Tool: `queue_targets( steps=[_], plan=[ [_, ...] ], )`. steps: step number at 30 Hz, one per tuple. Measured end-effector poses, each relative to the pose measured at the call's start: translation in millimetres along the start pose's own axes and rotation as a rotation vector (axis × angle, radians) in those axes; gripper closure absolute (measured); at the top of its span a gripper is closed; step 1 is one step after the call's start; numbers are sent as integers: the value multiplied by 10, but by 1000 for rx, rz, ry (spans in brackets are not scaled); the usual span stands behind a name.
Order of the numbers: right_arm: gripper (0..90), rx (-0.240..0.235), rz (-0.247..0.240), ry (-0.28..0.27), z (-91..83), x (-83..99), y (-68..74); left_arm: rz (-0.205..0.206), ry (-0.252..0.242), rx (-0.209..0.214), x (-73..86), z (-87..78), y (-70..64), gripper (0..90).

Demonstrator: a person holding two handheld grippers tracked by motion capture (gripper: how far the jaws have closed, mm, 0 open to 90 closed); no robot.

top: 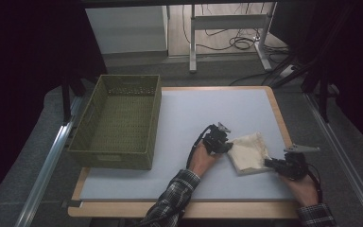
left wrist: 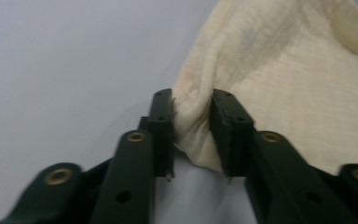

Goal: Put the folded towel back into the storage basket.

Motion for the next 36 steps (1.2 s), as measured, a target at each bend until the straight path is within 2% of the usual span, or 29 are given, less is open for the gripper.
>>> queue_targets(
  steps=[1, 3, 5, 7, 12, 23, 36],
  plan=[
    [825, -4, 9, 2, 1, -3, -3, 0, 2, 7, 3, -3, 3, 791],
    [830, -6, 15, 7, -1, -10, -1, 16, -5, 5, 3, -6, -4, 817],
    [834, 6, 2, 7, -7, -22, 6, 39, -10, -19, -7, -19, -7, 836],
    [836, 4, -6, -5, -25, -47, 38, 60, -27, -52, -36, -60, 3, 841],
    [836, -20, -30, -41, -74, -171, 160, 86, -42, -80, -101, -210, 50, 839],
    [834, -59, -64, -86, -60, -396, 366, 89, -64, -113, -141, -514, 196, 831],
    [833, -92, -101, -101, 40, -573, 587, 93, -73, -161, -148, -818, 344, 826]
  ],
)
Point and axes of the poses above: each handheld gripper's, and its own axes: z roughly forward along the jaws, x roughly out of its underside, y roughly to its left, the point moved 7 cm from there along z, roughly forward along the jaws, and after that the axes turned 1 degree about -x, right-handed, at the moved point
